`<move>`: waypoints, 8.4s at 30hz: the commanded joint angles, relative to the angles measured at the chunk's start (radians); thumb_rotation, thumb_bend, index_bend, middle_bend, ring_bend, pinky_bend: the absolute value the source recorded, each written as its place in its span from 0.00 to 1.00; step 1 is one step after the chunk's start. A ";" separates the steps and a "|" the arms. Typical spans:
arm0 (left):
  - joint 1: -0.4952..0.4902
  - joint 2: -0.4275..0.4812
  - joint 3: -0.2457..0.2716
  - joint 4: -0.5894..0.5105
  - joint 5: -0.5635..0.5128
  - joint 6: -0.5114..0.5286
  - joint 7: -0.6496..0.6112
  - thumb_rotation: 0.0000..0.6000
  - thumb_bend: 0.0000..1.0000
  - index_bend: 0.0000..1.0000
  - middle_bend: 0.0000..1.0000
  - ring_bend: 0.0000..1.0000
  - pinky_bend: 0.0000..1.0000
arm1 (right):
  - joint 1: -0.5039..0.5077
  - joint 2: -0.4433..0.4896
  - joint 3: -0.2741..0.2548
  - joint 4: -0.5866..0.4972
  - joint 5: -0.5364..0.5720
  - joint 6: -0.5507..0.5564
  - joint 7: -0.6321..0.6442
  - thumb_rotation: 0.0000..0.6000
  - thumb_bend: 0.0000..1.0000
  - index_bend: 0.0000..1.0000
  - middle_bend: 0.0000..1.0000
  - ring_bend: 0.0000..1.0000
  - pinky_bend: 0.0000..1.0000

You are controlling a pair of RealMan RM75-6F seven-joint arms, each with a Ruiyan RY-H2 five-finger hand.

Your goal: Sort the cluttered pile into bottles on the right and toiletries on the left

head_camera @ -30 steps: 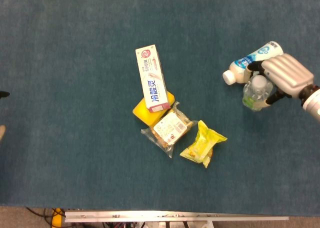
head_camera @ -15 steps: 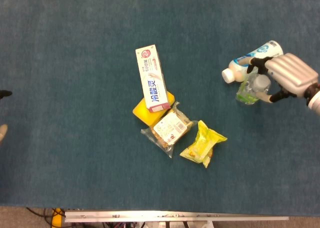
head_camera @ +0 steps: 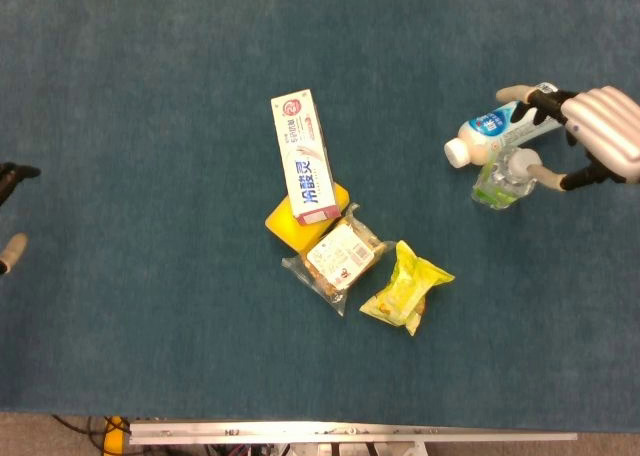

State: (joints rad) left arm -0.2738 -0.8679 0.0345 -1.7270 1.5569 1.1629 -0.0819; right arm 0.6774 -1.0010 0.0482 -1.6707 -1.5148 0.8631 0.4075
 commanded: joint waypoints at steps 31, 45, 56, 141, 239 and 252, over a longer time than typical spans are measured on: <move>-0.453 -0.240 0.011 0.250 0.378 -0.200 -0.209 1.00 0.37 0.08 0.07 0.06 0.16 | -0.123 0.062 0.082 -0.136 0.110 0.186 -0.116 1.00 0.28 0.16 0.34 0.35 0.55; -0.591 -0.370 0.033 0.339 0.417 -0.227 -0.232 1.00 0.37 0.01 0.01 0.04 0.15 | -0.111 0.056 0.112 -0.160 0.141 0.165 -0.149 1.00 0.28 0.16 0.34 0.35 0.55; -0.702 -0.470 0.061 0.432 0.417 -0.275 -0.294 1.00 0.37 0.01 0.01 0.03 0.15 | -0.109 0.046 0.125 -0.136 0.174 0.145 -0.148 1.00 0.28 0.16 0.34 0.35 0.55; -0.762 -0.647 0.214 0.714 0.335 -0.101 -0.438 1.00 0.43 0.45 0.37 0.43 0.60 | -0.143 0.049 0.151 -0.076 0.178 0.120 -0.043 1.00 0.28 0.16 0.34 0.35 0.55; -0.795 -0.603 0.084 0.450 0.194 -0.455 -0.164 1.00 0.38 0.09 0.02 0.05 0.21 | -0.152 0.040 0.133 -0.050 0.131 0.132 0.040 1.00 0.28 0.16 0.34 0.35 0.55; -0.813 -0.607 0.095 0.455 0.151 -0.518 -0.116 1.00 0.36 0.01 0.00 0.00 0.17 | -0.149 0.037 0.134 -0.041 0.132 0.127 0.047 1.00 0.28 0.16 0.34 0.35 0.55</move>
State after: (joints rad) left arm -1.0852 -1.4786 0.1277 -1.2682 1.7123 0.6492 -0.2024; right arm 0.5281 -0.9642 0.1824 -1.7116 -1.3827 0.9898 0.4544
